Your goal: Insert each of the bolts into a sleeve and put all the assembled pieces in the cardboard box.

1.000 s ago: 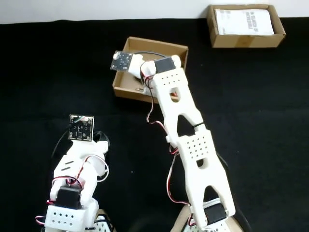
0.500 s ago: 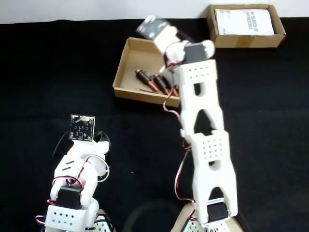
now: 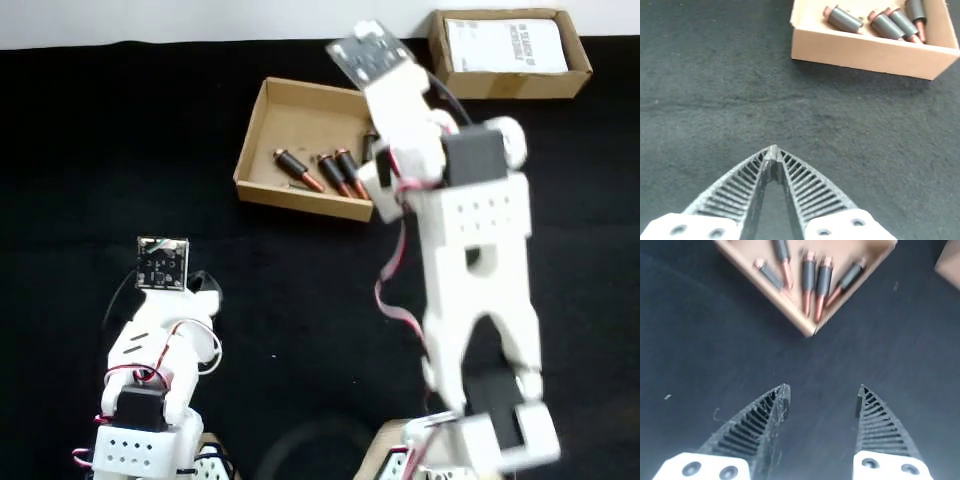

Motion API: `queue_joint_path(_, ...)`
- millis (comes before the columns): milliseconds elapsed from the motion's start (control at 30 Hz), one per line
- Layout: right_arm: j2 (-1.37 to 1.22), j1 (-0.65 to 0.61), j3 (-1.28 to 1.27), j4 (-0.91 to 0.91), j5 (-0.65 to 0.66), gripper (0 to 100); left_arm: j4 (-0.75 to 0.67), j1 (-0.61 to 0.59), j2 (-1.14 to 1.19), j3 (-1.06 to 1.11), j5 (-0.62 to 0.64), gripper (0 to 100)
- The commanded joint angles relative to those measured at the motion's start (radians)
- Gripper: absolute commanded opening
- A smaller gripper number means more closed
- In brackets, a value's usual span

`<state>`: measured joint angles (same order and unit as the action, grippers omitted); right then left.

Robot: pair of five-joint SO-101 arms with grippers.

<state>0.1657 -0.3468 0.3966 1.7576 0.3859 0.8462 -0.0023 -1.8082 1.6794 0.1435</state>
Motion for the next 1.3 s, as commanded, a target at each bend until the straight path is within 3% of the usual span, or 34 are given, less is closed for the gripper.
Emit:
queue_joint_path(0,0.255,-0.005,-0.234,0.005,-0.087,19.9,0.003,-0.019,-0.005,0.016,-0.008,1)
queue_joint_path(233,0.576,-0.005,-0.613,0.002,-0.365,19.9,0.12,-0.021,-0.005,0.016,-0.006,1)
queue_joint_path(400,0.745,0.002,-0.92,-0.094,-0.436,19.9,0.215,-0.022,-0.005,0.016,-0.008,1)
queue_joint_path(667,0.969,0.14,-1.472,-0.636,-0.442,19.9,0.229,-0.159,-0.005,0.016,-0.003,1)
queue_joint_path(867,1.087,0.266,-1.824,-0.983,-0.436,19.9,0.253,-0.179,-0.005,0.016,-0.006,1)
queue_joint_path(1100,1.179,0.274,-2.081,-0.987,-0.436,19.9,0.37,-0.173,-0.005,0.016,-0.008,1)
queue_joint_path(1267,1.259,0.272,-2.14,-0.825,-0.439,19.9,0.47,-0.176,-0.005,0.016,-0.008,1)
